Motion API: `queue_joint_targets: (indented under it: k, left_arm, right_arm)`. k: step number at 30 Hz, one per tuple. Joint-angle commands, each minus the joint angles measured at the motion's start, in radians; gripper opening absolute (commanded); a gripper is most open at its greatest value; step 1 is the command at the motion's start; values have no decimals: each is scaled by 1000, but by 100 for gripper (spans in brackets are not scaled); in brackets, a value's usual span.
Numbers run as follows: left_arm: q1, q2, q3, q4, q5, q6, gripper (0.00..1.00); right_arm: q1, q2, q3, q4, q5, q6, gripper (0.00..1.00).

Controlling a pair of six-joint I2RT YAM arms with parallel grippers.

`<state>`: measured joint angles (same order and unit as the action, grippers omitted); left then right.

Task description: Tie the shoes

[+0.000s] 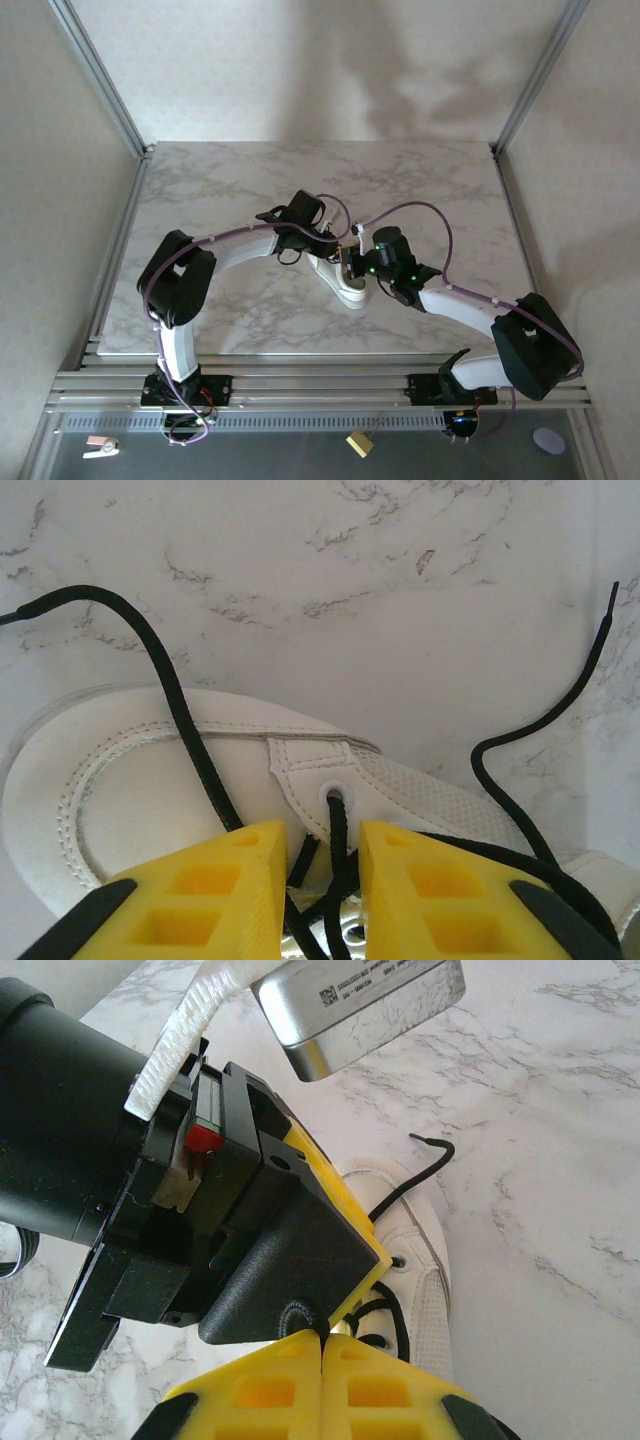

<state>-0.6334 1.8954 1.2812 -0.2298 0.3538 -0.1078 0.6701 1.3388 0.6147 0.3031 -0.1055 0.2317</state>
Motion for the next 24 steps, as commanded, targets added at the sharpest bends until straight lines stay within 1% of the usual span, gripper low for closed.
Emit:
queue_joint_targets:
  k: [1,7,9,12,15,24]
  left_arm:
    - [-1,19,-5,-18,-24,4,27]
    - [-2,25,-5,-20,-23,2,27]
    - [-2,25,-8,-15,-15,-1,23]
    - [-3,17,-16,-4,-5,-10,15]
    - [-1,-2,-22,8,-6,-19,10]
    - [4,-93,-54,56,-44,-57,4]
  right_arm:
    - [-3,-7,-16,18,-2,-3,0]
    - [-2,-8,-18,19,-3,0,0]
    - [-2,-8,-19,19,-2,0,0]
    - [-2,-8,-20,19,-2,-1,0]
    - [-2,-8,-20,21,-2,0,0]
    - [-3,-8,-21,21,2,-1,0]
